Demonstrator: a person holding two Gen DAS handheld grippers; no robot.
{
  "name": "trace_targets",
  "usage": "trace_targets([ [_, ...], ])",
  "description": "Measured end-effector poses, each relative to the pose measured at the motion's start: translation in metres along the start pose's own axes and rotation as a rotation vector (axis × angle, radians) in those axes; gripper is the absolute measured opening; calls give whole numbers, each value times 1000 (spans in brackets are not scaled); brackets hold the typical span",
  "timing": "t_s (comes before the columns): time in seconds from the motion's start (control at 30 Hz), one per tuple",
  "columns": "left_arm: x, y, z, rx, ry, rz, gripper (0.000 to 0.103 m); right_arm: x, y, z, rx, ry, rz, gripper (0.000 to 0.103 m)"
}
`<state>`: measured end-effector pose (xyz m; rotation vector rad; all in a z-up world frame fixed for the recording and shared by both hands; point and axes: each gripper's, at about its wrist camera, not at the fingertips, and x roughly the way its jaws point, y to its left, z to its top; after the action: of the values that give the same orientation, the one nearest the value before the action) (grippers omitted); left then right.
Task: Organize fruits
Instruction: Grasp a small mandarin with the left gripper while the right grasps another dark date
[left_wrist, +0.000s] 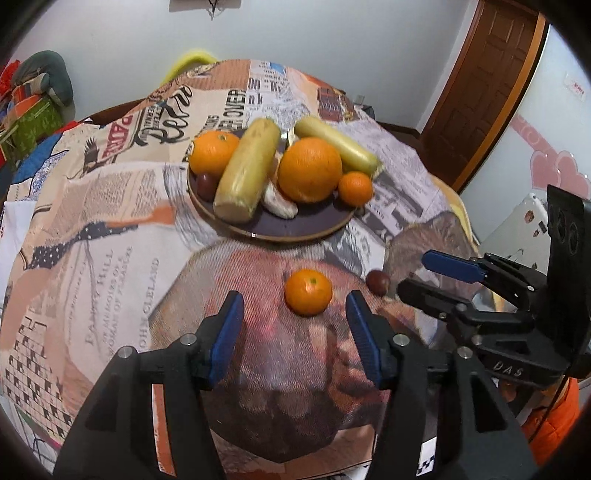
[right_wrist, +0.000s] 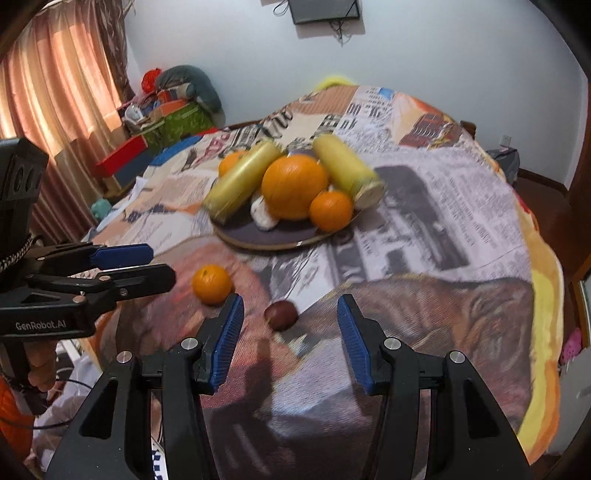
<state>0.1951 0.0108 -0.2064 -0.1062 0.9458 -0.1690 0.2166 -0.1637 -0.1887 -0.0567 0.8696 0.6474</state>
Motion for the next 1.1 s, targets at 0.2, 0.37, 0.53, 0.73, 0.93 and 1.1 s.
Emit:
trace_targets([
  [0.2, 10, -2, -6, 6, 12, -2, 57, 17, 2, -7, 12, 46, 19, 49],
  [0.37, 17, -2, -6, 13, 26, -17, 51, 22, 3, -11, 15, 50, 14, 40],
  [0.53, 23, -4, -4, 15, 35, -29, 44, 25, 5, -11, 0, 39, -15, 28],
  [0.73, 31, -8, -2, 20, 44, -35, 37, 23, 7, -10, 6, 30, 7, 18],
  [0.93, 37, -6, 3, 9, 45, -29, 37, 15, 6, -8, 12, 8, 8, 17],
  [1.1, 40, -5, 6, 3, 40, -29, 34, 6, 2, -4, 17, -14, -2, 17],
])
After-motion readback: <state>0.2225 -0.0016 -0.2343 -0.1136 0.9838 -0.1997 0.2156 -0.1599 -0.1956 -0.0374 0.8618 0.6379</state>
